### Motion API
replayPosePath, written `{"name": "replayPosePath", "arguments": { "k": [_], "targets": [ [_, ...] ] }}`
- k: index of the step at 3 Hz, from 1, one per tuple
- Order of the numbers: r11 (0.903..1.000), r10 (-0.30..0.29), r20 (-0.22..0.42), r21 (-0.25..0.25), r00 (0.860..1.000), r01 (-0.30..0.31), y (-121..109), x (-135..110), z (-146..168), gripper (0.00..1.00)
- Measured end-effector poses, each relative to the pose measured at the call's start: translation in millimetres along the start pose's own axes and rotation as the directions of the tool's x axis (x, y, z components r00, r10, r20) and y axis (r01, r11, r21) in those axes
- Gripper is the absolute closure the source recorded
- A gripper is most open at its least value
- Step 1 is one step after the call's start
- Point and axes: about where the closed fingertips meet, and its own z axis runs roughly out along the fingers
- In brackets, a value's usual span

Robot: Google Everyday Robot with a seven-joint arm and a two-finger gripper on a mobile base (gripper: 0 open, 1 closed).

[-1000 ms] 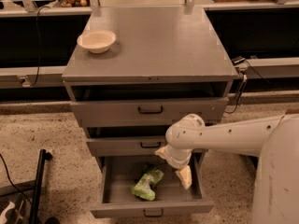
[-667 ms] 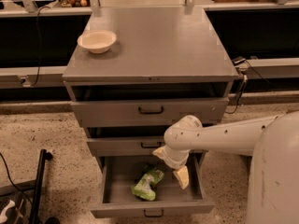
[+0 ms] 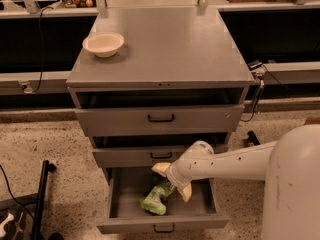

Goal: Pick green rice chip bag from bottom drawer and place on counter

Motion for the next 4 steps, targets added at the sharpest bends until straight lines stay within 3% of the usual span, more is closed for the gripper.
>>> {"name": "replayPosePath", "arguments": {
  "k": [1,2,3,4],
  "targets": [
    [0.9994,-0.013,0.000,0.033,1.000,0.013,-7.7,-0.8,2.5,0.00],
    [0.9999,-0.009,-0.003,-0.009,1.000,0.009,-3.6,4.1,12.1,0.00],
    [0.9976,0.041,0.033,0.055,0.999,-0.042,-12.8,13.0,32.8,0.00],
    [0.9947,-0.011,0.048,0.102,0.999,0.006,-8.0,22.9,83.6,0.00]
  ]
}}
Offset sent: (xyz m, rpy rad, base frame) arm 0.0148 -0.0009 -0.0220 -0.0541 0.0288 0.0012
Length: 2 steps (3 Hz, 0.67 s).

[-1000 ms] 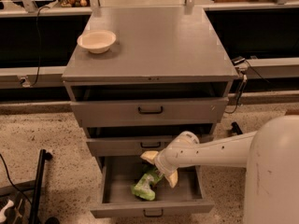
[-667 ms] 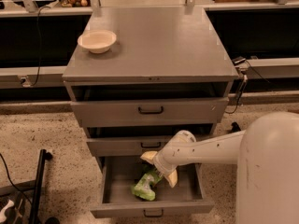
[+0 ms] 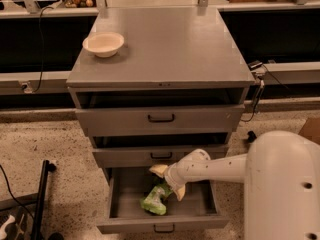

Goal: Pick green rice chip bag from bottom drawer and place on counter

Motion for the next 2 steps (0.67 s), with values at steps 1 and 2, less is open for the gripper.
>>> {"name": "replayPosePath", "arguments": {
  "k": [1,2],
  "targets": [
    [1.0000,-0.002,0.007,-0.006,1.000,0.002,4.6,-2.8,4.6,0.00],
    [0.9982,-0.033,0.008,-0.049,0.999,0.034,3.7,-1.0,29.2,0.00]
  ]
}}
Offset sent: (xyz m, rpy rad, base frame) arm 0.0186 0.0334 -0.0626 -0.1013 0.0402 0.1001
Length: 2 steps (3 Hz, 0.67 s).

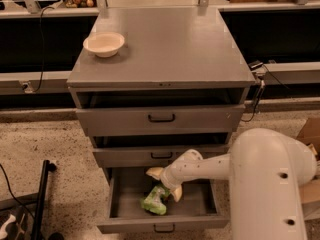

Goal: Pick green rice chip bag from bottom drawer and place on counter

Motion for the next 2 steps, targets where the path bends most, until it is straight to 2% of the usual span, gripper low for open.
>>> {"name": "replayPosePath", "arguments": {
  "k": [1,2],
  "targets": [
    [0.9957,-0.068,0.017,0.064,0.998,0.066,-6.8,-5.7,33.6,0.00],
    [0.9805,-0.136,0.032,0.148,0.990,0.130,-9.4,-10.1,55.6,0.00]
  ]
}}
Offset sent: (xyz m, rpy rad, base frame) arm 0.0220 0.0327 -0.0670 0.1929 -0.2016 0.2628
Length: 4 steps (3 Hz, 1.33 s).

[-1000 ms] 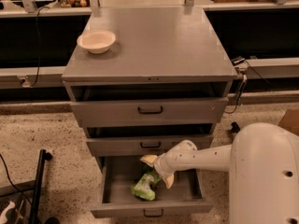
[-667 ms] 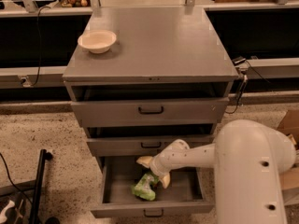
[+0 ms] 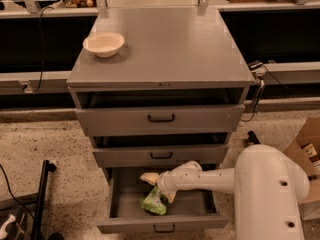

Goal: Pick green rice chip bag from bottom drawer and place on counter

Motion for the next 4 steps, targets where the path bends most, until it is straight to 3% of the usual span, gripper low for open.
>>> {"name": "replayPosePath", "arguments": {
  "k": [1,3,4],
  "targets": [
    [0.9967,-0.081,0.013,0.008,0.997,0.081,6.5,1.8,17.3,0.00],
    [0.9951,-0.072,0.051,-0.064,0.996,0.075,38.7,25.7,58.1,0.00],
    [0.9939,-0.066,0.078,-0.084,0.995,0.072,48.3,33.5,71.8,0.19]
  ]
}}
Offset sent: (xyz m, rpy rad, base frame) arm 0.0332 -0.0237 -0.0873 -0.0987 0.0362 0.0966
